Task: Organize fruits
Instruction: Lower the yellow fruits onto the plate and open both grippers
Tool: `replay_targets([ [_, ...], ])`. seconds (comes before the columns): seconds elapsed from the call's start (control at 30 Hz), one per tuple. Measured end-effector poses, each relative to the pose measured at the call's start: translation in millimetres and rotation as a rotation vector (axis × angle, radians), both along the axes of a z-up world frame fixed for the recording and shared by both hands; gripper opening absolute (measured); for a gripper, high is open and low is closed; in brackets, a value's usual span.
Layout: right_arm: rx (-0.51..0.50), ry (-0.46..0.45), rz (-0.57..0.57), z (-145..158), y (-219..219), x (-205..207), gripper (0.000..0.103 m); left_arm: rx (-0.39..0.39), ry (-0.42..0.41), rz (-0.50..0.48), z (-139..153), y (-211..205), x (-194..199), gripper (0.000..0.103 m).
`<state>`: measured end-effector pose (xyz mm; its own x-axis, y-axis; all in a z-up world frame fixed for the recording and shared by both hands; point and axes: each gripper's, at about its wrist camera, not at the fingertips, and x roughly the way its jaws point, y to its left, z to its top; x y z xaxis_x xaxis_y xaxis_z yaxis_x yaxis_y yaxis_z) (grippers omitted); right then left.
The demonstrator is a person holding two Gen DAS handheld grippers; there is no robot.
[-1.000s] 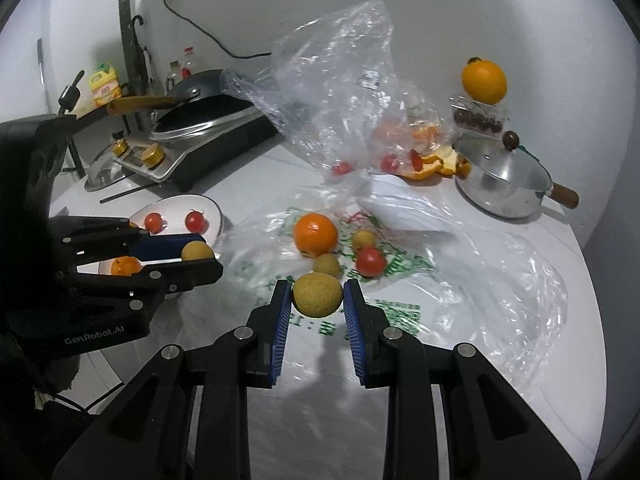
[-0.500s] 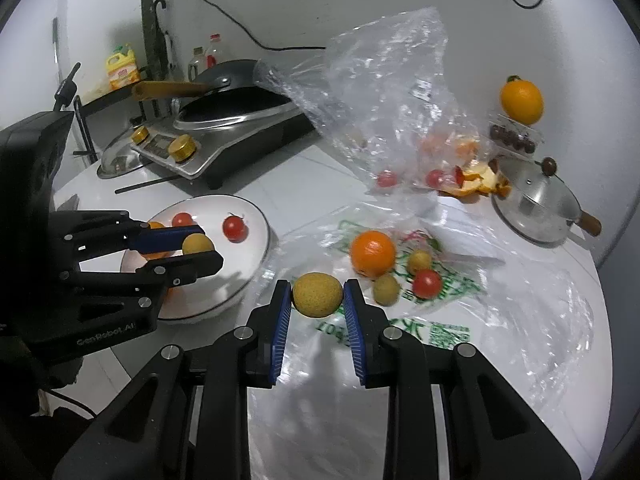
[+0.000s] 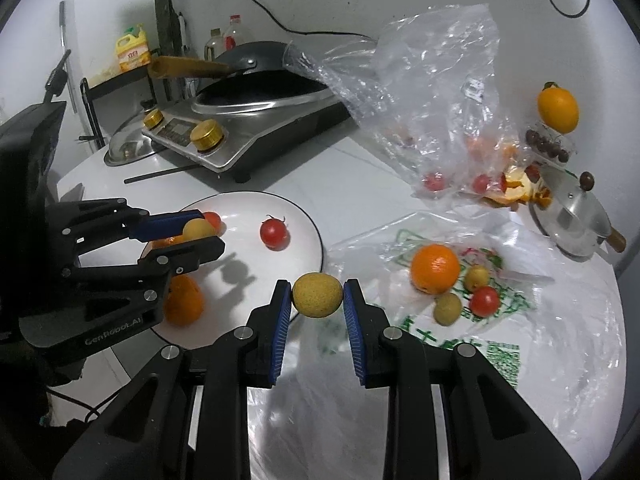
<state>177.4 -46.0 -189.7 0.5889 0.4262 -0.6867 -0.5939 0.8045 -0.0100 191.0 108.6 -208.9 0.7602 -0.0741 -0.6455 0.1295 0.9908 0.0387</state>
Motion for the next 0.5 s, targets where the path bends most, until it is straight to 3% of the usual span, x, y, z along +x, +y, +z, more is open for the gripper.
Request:
replay_targets([
  [0.5,-0.029,0.042,0.043,-17,42,8,0.029,-0.009,0.029,-0.008,-19,22,9,0.028],
])
